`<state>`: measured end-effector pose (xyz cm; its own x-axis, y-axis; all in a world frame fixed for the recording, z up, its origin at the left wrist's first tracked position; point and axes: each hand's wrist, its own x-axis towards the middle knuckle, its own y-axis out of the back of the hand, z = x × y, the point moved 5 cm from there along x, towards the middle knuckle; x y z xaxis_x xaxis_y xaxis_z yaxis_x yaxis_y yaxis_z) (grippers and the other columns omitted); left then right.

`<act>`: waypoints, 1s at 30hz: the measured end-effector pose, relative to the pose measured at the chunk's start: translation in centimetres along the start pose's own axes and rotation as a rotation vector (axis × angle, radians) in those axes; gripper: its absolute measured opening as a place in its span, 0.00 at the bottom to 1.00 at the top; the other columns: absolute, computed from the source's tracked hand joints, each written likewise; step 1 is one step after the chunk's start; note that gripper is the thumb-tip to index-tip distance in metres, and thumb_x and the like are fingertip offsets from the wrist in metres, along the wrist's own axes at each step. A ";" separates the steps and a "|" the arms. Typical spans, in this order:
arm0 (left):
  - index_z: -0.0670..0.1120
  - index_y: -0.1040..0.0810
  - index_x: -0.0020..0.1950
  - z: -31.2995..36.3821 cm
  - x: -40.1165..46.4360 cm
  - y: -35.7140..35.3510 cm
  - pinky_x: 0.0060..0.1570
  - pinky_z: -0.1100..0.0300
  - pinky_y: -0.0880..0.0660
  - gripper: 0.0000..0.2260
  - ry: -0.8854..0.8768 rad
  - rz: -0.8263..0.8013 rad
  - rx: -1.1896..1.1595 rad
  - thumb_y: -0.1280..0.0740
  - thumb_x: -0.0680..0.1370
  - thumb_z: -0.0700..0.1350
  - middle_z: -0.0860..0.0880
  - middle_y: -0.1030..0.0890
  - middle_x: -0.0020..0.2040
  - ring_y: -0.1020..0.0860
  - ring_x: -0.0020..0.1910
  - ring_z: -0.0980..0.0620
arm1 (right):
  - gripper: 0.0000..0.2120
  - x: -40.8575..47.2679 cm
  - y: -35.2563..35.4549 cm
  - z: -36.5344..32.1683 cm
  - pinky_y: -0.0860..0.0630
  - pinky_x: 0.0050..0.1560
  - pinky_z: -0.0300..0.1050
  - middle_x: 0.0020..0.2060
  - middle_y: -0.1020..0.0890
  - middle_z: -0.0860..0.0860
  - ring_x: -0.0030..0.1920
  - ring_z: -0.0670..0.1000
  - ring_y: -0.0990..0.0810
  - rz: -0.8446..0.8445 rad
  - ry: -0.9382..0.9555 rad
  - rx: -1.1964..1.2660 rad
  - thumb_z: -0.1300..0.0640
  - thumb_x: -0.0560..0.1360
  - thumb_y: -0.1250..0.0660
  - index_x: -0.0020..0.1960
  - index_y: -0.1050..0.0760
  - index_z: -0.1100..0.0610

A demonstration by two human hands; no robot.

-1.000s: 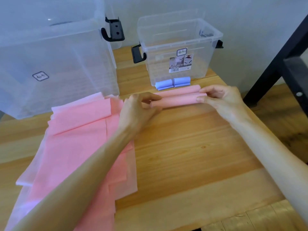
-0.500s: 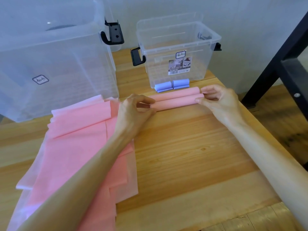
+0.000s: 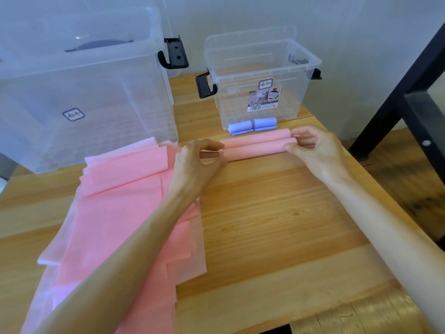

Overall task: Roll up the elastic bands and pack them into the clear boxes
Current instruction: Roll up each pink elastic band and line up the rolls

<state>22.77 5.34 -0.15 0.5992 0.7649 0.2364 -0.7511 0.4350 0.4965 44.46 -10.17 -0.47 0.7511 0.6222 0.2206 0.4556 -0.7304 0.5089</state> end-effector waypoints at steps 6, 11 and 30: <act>0.52 0.18 0.50 -0.1 -1.2 1.6 0.49 0.73 0.25 0.09 0.014 0.016 -0.030 0.24 0.73 0.43 0.58 0.17 0.51 0.18 0.47 0.65 | 0.16 -0.8 0.4 -0.7 0.31 0.50 0.38 0.57 0.19 0.49 0.52 0.47 0.21 0.021 0.012 -0.066 0.57 0.72 0.25 0.58 0.21 0.50; 0.51 0.18 0.51 -0.2 -2.7 2.7 0.46 0.76 0.27 0.09 0.019 -0.002 -0.021 0.25 0.73 0.41 0.61 0.18 0.49 0.19 0.47 0.68 | 0.15 -1.6 0.5 -1.0 0.31 0.50 0.39 0.59 0.21 0.51 0.51 0.49 0.21 -0.005 0.053 -0.084 0.60 0.71 0.24 0.56 0.20 0.52; 0.50 0.20 0.47 0.1 -0.9 -0.4 0.38 0.74 0.27 0.07 0.047 -0.022 0.008 0.25 0.73 0.40 0.56 0.18 0.41 0.21 0.34 0.66 | 0.15 -1.0 0.2 0.0 0.26 0.52 0.37 0.49 0.19 0.48 0.50 0.48 0.20 -0.011 0.029 -0.018 0.60 0.69 0.22 0.52 0.23 0.55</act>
<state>22.54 4.44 -0.46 0.6020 0.7765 0.1861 -0.7354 0.4484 0.5080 43.77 -10.97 -0.60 0.7318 0.6384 0.2385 0.4548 -0.7181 0.5267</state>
